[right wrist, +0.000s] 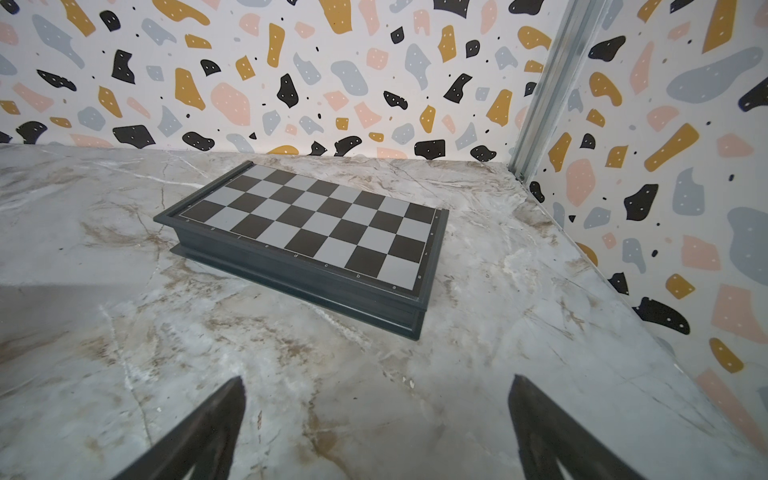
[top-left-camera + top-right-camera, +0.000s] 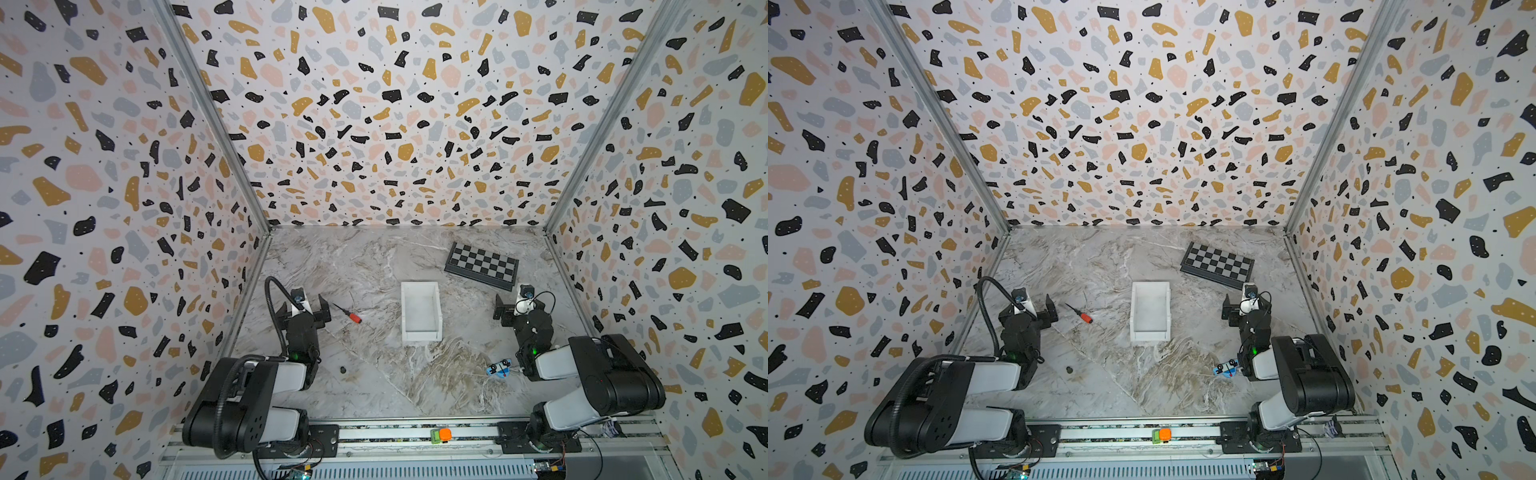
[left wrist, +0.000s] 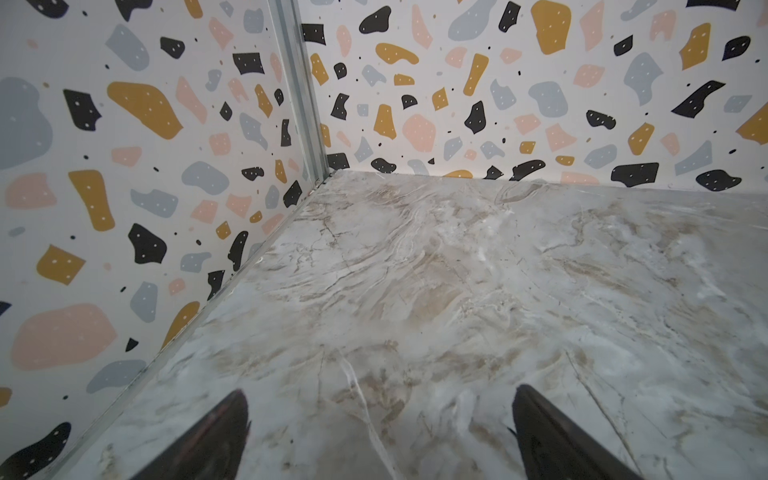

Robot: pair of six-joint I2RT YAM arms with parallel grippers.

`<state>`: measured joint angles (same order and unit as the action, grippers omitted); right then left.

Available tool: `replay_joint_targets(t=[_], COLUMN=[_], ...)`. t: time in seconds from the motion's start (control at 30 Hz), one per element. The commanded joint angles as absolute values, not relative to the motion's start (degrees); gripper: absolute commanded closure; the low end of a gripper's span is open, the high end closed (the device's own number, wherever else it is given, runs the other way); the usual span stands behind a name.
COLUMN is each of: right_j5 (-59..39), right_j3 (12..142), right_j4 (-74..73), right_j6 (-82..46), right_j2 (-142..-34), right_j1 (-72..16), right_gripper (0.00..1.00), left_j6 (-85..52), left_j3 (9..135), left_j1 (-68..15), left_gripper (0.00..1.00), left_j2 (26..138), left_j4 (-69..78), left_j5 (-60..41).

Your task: Put the screwdriver in the bin

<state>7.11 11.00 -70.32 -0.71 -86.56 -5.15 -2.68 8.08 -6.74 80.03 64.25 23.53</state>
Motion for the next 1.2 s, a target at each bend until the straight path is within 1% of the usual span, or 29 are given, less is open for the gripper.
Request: replay_joint_targets(t=[0.0,0.1,0.27,0.6,0.7,0.73,0.8,0.87,0.93,1.0,1.07,1.1,1.17], right_j5=[7.3,7.3,7.5,7.6,7.2,7.2,7.7,7.6,6.3,5.4,4.2,2.5,0.2], right_j3=[11.8,11.7,11.8,11.8,11.7,11.2,11.5,14.4,18.3,20.9,24.1,26.2,31.4], right_j4=[-71.2,-71.1,-71.2,-71.0,-71.2,-71.7,-70.3,-62.1,-51.9,-44.8,-37.4,-33.9,-24.3], right_j6=[-0.2,-0.2,0.0,-0.2,-0.4,-0.4,-0.9,-1.6,-2.8,-5.4,-8.2,-9.1,-11.6], right_j2=[-85.1,-85.2,-85.2,-85.2,-85.2,-84.8,-83.4,-79.9,-75.9,-72.1,-68.3,-66.4,-64.1], right_j1=[-5.3,-5.3,-5.5,-5.5,-5.2,-5.2,-5.0,-4.5,-3.7,-3.0,-2.8,-2.8,-2.9], right_gripper=[0.01,0.01,0.01,0.01,0.01,0.01,0.01,0.01,0.01,0.01,0.01,0.01,0.01], left_j6=[-3.3,-3.4,-2.5,-2.5,-4.6,-5.1,-6.5,-11.4,-20.1,-29.5,-35.2,-40.4,-49.4], left_j3=[8.7,8.3,9.4,9.2,9.5,10.4,14.8,21.0,29.0,36.4,41.4,44.0,49.5], left_j1=[-6.3,-6.3,-6.3,-6.4,-6.3,-6.4,-6.4,-6.4,-6.4,-6.4,-6.6,-7.2,-8.2], left_gripper=[0.0,0.0,0.0,0.0,0.0,0.0,0.0,0.0,0.0,0.0,0.0,0.0,0.0], left_j2=[79.3,80.2,79.9,79.6,78.5,76.7,71.9,69.0,67.0,66.9,67.2,67.5,68.9], left_j4=[69.1,71.2,68.6,68.7,67.9,65.2,53.1,38.8,22.4,6.6,-1.2,-6.7,-17.2], left_j5=[24.8,25.0,22.7,22.8,27.4,29.0,30.3,33.8,36.2,37.6,35.1,36.0,33.9])
